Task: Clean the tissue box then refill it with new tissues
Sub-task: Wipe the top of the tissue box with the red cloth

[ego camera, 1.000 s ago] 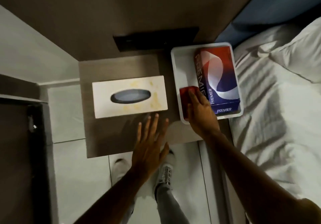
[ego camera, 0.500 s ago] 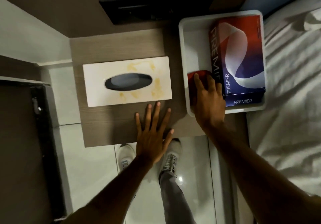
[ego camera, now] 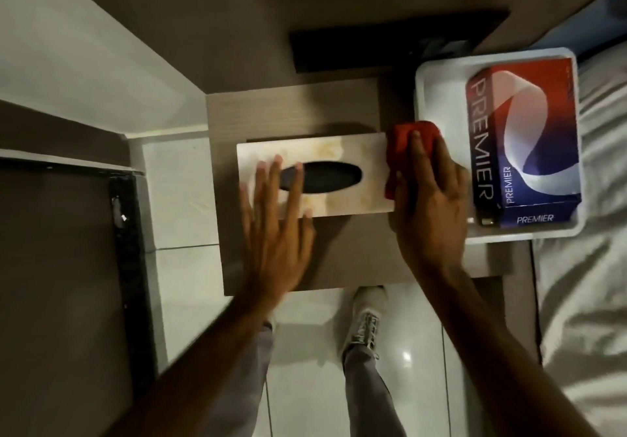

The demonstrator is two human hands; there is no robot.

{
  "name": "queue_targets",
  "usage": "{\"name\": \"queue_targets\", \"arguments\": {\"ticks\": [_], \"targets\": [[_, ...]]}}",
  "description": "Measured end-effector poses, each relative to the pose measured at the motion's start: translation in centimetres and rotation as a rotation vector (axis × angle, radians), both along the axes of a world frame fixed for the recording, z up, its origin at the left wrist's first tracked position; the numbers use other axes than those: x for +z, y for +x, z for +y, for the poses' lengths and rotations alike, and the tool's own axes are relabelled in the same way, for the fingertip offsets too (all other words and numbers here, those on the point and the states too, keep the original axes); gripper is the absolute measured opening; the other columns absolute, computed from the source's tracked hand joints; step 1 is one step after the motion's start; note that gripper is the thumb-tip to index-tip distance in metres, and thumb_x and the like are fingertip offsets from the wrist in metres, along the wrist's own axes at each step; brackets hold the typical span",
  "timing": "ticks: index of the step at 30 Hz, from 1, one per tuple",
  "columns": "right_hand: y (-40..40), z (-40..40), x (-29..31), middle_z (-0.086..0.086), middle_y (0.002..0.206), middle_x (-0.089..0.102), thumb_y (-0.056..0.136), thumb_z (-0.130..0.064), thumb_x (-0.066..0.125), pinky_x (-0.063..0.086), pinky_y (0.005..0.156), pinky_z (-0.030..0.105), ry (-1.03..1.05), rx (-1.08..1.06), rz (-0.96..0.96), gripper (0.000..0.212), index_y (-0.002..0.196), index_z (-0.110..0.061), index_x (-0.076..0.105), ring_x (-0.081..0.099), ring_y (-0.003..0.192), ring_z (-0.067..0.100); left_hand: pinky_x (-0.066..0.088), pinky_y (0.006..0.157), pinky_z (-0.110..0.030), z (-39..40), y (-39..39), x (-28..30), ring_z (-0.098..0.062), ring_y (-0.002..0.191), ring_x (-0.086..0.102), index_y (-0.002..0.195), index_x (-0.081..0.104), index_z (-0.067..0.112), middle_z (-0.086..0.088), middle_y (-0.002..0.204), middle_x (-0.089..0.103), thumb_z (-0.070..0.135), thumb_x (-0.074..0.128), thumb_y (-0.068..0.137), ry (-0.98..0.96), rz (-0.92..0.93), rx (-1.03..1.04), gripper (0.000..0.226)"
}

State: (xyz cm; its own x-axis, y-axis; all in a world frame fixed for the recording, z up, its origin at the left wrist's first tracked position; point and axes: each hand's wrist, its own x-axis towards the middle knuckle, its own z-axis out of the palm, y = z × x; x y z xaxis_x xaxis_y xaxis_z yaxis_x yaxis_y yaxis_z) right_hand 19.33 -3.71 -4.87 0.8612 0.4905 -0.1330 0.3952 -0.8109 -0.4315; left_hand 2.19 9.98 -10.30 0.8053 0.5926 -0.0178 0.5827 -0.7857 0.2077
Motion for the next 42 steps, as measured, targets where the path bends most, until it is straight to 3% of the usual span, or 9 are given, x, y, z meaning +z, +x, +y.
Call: {"name": "queue_targets", "arguments": {"ticks": [2,5,8,12,19,26,31,37,42], "targets": [[-0.6,2.7,-0.8,0.010,0.167,0.025,0.103,-0.039,0.048,0.048,0.106,0.057,-0.086,0.046,0.053,0.063,0.161,-0.026,0.026,0.034,0.144,0.040,0.010,0.130,-0.060,4.9,0.4,-0.3,-0.033,0.162,0.007,0.165,0.013,0.020,-0.011,0.174,0.011,0.048,0.018,0.109,0.038,0.094,0.032,0.063],[-1.4,4.6,-2.3,0.012,0.169,0.018,0.104,-0.049,0.042,0.034,0.117,0.058,-0.187,0.018,0.048,0.063,0.161,-0.029,0.024,0.026,0.149,0.040,0.011,0.129,-0.061,8.5,1.0,-1.6,-0.031,0.162,0.004,0.165,0.009,0.020,-0.009,0.175,0.009,0.051,0.010,0.109,0.007,0.148,-0.042,0.064],[-2.5,5.4,-3.6,0.014,0.171,0.008,0.106,-0.049,0.038,0.025,0.123,0.059,-0.113,-0.035,0.044,0.064,0.162,-0.026,0.019,0.012,0.156,0.038,0.014,0.129,-0.060,9.4,1.0,-2.6,-0.028,0.162,0.005,0.165,0.009,0.020,-0.007,0.175,0.010,0.049,0.014,0.109,-0.047,0.109,-0.075,0.063],[-3.7,7.6,-4.8,0.015,0.171,0.000,0.107,-0.050,0.031,0.029,0.121,0.060,-0.064,-0.113,0.041,0.065,0.163,-0.021,0.016,0.000,0.158,0.036,0.015,0.128,-0.060,9.5,1.0,-3.4,-0.028,0.162,0.007,0.165,0.012,0.020,-0.007,0.174,0.012,0.046,0.014,0.109,-0.085,0.055,-0.060,0.062],[-4.7,8.8,-5.1,0.012,0.171,0.004,0.108,-0.043,0.031,0.029,0.122,0.057,-0.091,0.164,0.007,0.061,0.163,-0.022,0.015,0.002,0.159,0.033,0.016,0.127,-0.062,9.5,0.9,-3.6,-0.025,0.162,0.009,0.165,0.013,0.019,-0.006,0.175,0.012,0.039,0.015,0.109,-0.105,-0.014,-0.041,0.060],[-5.6,12.0,-4.8,0.014,0.171,0.006,0.105,-0.034,0.040,0.025,0.122,0.062,-0.041,-0.117,0.077,0.061,0.162,-0.022,0.021,0.001,0.158,0.038,0.014,0.129,-0.059,9.2,1.0,-3.6,-0.028,0.162,0.007,0.165,0.007,0.012,-0.012,0.174,0.009,0.036,0.024,0.104,-0.062,0.022,0.025,0.067],[-7.4,11.1,-4.7,0.014,0.170,0.012,0.095,-0.031,0.060,0.039,0.115,0.055,-0.061,0.307,0.007,0.075,0.162,-0.023,0.024,0.010,0.157,0.036,0.016,0.128,-0.060,9.3,1.1,-3.4,-0.027,0.162,0.007,0.165,0.005,0.012,-0.013,0.174,0.009,0.040,0.011,0.106,-0.064,0.051,-0.004,0.065],[-5.8,11.5,-3.8,0.010,0.171,0.005,0.098,-0.030,0.042,0.039,0.114,0.062,-0.015,-0.021,0.140,0.067,0.162,-0.025,0.023,0.001,0.158,0.035,0.018,0.128,-0.061,9.3,1.1,-3.6,-0.026,0.162,0.012,0.165,0.010,0.012,-0.011,0.174,0.013,0.035,0.024,0.105,-0.063,0.027,-0.006,0.066],[-6.9,12.4,-4.0,0.010,0.171,0.008,0.098,-0.024,0.061,0.041,0.113,0.058,-0.048,0.304,0.091,0.074,0.162,-0.027,0.023,0.008,0.158,0.033,0.018,0.128,-0.059,9.3,1.1,-3.9,-0.026,0.162,0.009,0.165,0.008,0.012,-0.011,0.174,0.011,0.039,0.017,0.108,-0.024,0.063,-0.015,0.064]]}}
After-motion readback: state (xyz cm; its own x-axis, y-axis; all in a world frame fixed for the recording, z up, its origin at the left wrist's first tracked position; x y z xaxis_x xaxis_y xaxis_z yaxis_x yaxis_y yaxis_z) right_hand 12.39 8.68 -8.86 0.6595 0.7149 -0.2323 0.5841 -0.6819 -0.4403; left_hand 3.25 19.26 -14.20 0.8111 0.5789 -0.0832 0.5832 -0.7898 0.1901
